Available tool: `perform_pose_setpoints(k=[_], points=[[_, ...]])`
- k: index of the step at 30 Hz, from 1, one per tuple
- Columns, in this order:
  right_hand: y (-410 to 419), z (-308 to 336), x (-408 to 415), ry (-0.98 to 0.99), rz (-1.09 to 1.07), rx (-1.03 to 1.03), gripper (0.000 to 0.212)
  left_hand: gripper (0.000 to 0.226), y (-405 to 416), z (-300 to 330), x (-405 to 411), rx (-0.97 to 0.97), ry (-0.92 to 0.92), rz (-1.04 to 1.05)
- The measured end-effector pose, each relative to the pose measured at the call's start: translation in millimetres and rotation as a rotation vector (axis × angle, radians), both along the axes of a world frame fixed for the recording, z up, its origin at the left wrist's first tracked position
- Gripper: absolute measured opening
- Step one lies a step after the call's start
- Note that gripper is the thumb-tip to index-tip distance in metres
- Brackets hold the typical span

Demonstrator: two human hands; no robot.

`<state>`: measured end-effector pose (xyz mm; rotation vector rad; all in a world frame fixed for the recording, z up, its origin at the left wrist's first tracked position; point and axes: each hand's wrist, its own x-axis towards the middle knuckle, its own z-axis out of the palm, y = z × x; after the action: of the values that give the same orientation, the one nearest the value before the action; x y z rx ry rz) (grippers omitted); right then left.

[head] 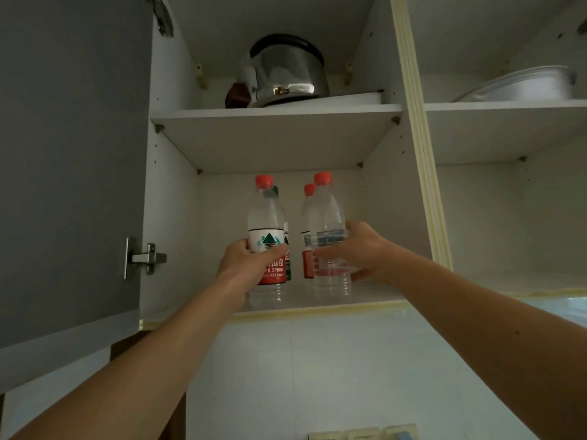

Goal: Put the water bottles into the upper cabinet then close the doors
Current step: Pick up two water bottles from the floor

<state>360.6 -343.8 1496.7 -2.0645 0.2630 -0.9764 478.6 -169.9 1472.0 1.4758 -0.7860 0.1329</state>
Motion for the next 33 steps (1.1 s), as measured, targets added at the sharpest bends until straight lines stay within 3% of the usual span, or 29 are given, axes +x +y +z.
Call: perform_pose_setpoints(k=[3, 7, 11, 15, 19, 22, 26, 28, 31, 33], points=[[-4, -1, 7, 0.004, 0.009, -0.026, 0.022, 0.035, -6, 2, 9, 0.018, -0.005, -0.027], [-8, -2, 17, 0.029, -0.020, -0.040, 0.034, 0.028, -14, 4, 23, 0.049, 0.011, -0.044], [-12, -7, 30, -0.001, 0.000, -0.017, 0.023, 0.023, -21, 6, 37, 0.065, 0.032, -0.040], [-16, -10, 41, -0.016, 0.008, -0.026, 0.016, 0.027, -26, 5, 51, 0.052, 0.039, -0.029], [-16, -11, 49, -0.017, 0.008, -0.005, 0.033, 0.033, -29, 5, 59, 0.034, 0.030, -0.002], [-15, -13, 50, -0.027, 0.025, -0.022, 0.018, 0.040, -30, 3, 61, 0.037, 0.034, 0.020], [-14, -18, 46, -0.007, -0.002, -0.021, 0.014, 0.048, -29, 2, 58, 0.101, -0.030, 0.124], [-13, -21, 40, 0.035, -0.055, -0.030, 0.026, 0.049, -25, 2, 55, 0.169, -0.087, 0.178], [-9, -28, 22, 0.062, -0.188, -0.125, 0.066, 0.051, -17, -3, 45, 0.263, -0.171, 0.235], [-5, -33, 2, 0.046, -0.246, -0.221, 0.074, 0.048, -8, -7, 30, 0.275, -0.225, 0.311]])
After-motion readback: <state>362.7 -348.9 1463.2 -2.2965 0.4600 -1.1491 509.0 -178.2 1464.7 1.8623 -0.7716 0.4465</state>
